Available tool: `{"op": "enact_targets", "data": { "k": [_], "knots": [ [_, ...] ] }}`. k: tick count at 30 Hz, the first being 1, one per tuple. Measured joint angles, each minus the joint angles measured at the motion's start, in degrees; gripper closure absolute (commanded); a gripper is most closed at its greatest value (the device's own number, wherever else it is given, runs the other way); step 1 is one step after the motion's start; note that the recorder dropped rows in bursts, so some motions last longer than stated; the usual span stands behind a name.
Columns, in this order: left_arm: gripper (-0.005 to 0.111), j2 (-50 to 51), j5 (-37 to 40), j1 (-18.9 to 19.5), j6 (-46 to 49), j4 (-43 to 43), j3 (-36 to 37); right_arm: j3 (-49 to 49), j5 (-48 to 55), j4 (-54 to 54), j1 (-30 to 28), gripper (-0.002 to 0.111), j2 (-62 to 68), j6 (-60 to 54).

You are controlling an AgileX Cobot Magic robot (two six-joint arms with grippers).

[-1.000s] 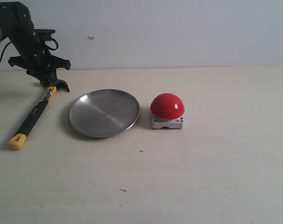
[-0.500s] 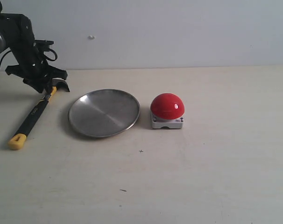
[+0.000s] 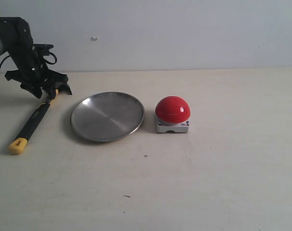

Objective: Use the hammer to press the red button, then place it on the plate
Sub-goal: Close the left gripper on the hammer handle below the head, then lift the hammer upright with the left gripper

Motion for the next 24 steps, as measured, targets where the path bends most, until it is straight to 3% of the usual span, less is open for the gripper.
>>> {"op": "enact_targets", "data": {
  "k": [3,12,16,18,24],
  "knots": [
    [0.061,0.25,-0.21,0.0,0.24,-0.3,0.0,0.0,0.0,0.0,0.0,0.108,0.0,0.0],
    [0.059,2.08,-1.58,0.0,0.44,-0.69,-0.34,0.0,0.0,0.0,0.0,0.108,0.0,0.0],
    [0.083,2.06,-1.92,0.0,0.44,-0.69,-0.34,0.0,0.0,0.0,0.0,0.108,0.0,0.0],
    [0.105,2.06,-2.05,0.0,0.44,-0.94,-0.34,0.0,0.0,0.0,0.0,0.108,0.0,0.0],
    [0.107,2.06,-2.15,0.0,0.44,-0.94,-0.34,0.0,0.0,0.0,0.0,0.108,0.0,0.0]
  ]
}}
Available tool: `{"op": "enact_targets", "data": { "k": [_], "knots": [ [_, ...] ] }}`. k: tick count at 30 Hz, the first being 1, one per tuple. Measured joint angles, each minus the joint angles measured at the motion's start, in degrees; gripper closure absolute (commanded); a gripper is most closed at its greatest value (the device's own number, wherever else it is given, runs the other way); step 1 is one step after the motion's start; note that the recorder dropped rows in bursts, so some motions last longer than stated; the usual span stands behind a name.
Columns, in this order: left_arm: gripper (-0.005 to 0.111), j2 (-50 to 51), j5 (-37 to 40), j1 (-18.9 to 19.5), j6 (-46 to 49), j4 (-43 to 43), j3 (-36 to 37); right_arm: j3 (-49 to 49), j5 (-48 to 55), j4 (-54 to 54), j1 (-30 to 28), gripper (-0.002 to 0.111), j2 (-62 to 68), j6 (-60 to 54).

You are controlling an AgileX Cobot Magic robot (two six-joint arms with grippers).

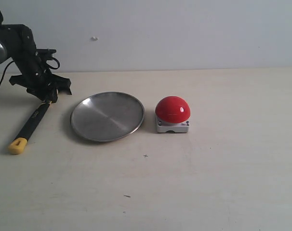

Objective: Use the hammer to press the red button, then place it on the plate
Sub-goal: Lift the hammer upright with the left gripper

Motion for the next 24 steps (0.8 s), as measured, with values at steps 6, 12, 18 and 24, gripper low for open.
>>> {"op": "enact_targets", "data": {
  "k": [6,12,18,24],
  "knots": [
    [0.107,0.0,0.0,0.0,0.0,0.0,0.0,0.0,0.0,0.0,0.0,0.108,0.0,0.0],
    [0.107,-1.66,2.34,-0.11,0.0,0.16,0.0,0.0,0.0,0.0,0.0,0.108,0.0,0.0],
    [0.107,-4.6,2.77,-0.11,0.0,0.16,0.0,0.0,0.0,0.0,0.0,0.108,0.0,0.0],
    [0.107,-6.23,2.9,-0.53,0.0,0.16,0.0,0.0,0.0,0.0,0.0,0.108,0.0,0.0]
  ]
}}
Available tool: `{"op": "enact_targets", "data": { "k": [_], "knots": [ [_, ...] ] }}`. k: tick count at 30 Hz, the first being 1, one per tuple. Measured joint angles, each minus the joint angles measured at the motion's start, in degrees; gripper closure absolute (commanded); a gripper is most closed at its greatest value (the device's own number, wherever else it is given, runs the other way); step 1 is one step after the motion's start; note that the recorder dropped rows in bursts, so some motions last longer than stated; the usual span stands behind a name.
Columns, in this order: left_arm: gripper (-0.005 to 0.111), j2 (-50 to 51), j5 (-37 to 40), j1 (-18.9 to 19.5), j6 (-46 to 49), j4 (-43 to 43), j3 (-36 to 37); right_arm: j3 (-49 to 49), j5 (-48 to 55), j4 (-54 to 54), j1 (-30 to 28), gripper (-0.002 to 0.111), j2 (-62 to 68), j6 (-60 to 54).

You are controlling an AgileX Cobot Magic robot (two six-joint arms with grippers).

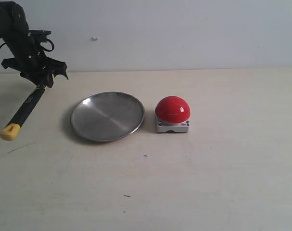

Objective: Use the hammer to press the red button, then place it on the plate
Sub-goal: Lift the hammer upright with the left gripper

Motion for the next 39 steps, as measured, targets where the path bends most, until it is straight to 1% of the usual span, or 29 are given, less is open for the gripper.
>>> {"op": "enact_targets", "data": {
  "k": [7,10,12,14,15,16,18,21,22,24,26,28,31,34,38,39],
  "knots": [
    [0.107,-2.54,0.09,-2.89,0.0,0.0,0.13,0.0,0.0,0.0,0.0,0.108,0.0,0.0],
    [0.107,-5.92,0.09,-4.61,0.0,-1.92,2.78,0.0,0.0,0.0,0.0,0.108,0.0,0.0],
    [0.107,-9.69,-0.02,-5.33,0.0,-2.94,7.46,0.0,0.0,0.0,0.0,0.108,0.0,0.0],
    [0.107,-14.14,-0.25,-5.6,0.61,-3.88,14.86,0.0,0.0,0.0,0.0,0.108,0.0,0.0],
    [0.107,-17.95,-0.83,-5.6,1.96,-5.67,21.68,0.0,0.0,0.0,0.0,0.108,0.0,0.0],
    [0.107,-19.93,-1.8,-5.49,2.52,-6.83,26.19,0.0,0.0,0.0,0.0,0.108,0.0,0.0],
    [0.107,-25.29,-6.95,-5.49,3.79,-8.92,34.98,0.0,0.0,0.0,0.0,0.108,0.0,0.0],
    [0.107,-34.53,-18.33,-5.49,6.48,-12.02,49.89,0.0,0.0,0.0,0.0,0.108,0.0,0.0],
    [0.107,-39.15,-24.85,-5.49,8.35,-13.42,56.71,0.0,0.0,0.0,0.0,0.108,0.0,0.0],
    [0.107,-46.6,-33.45,-5.49,10.62,-15.35,67.19,0.0,0.0,0.0,0.0,0.108,0.0,0.0],
    [0.107,-52.99,-41.67,-5.49,11.8,-18.63,75.69,0.0,0.0,0.0,0.0,0.108,0.0,0.0],
    [0.107,-56.31,-45.45,-5.49,13.25,-21.54,79.45,0.0,0.0,0.0,0.0,0.108,0.0,0.0],
    [0.107,-59.81,-48.61,-5.76,16.63,-25.3,83.08,0.0,0.0,0.0,0.0,0.108,0.0,0.0],
    [0.107,-62.86,-53.46,-7.09,20.4,-28.53,88.03,0.0,0.0,0.0,0.0,0.108,0.0,0.0],
    [0.107,-65.06,-61.69,-8.98,22.47,-29.13,94.61,0.0,0.0,0.0,0.0,0.108,0.0,0.0],
    [0.107,-65.47,-64.95,-9.62,22.61,-29.13,96.62,0.0,0.0,0.0,0.0,0.108,0.0,0.0]
  ]
}}
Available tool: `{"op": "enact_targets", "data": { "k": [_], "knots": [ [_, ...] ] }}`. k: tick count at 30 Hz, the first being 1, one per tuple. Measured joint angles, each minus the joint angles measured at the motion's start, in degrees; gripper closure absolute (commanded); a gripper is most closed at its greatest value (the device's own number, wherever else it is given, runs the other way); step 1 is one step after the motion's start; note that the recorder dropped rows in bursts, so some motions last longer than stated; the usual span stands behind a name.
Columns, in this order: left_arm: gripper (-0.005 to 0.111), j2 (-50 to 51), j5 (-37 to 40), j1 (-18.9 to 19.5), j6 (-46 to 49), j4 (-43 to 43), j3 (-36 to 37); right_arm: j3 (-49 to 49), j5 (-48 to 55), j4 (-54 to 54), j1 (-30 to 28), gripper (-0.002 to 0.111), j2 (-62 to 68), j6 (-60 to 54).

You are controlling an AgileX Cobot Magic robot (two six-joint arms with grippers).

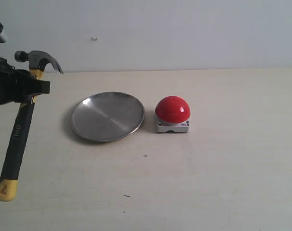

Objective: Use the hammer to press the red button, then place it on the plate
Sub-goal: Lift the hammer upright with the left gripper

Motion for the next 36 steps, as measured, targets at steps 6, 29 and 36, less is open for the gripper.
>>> {"op": "enact_targets", "data": {
  "k": [6,29,36],
  "knots": [
    [0.107,-0.35,-13.02,-3.02,-1.45,2.1,4.14,0.0,0.0,0.0,0.0,0.108,0.0,0.0],
    [0.107,-0.61,-14.87,-5.33,-17.63,15.17,4.14,0.0,0.82,-6.6,0.0,0.108,0.0,-1.9],
    [0.107,-0.61,-14.87,-5.33,-17.98,15.17,4.14,0.0,1.04,-8.06,0.0,0.108,0.0,-1.99]
  ]
}}
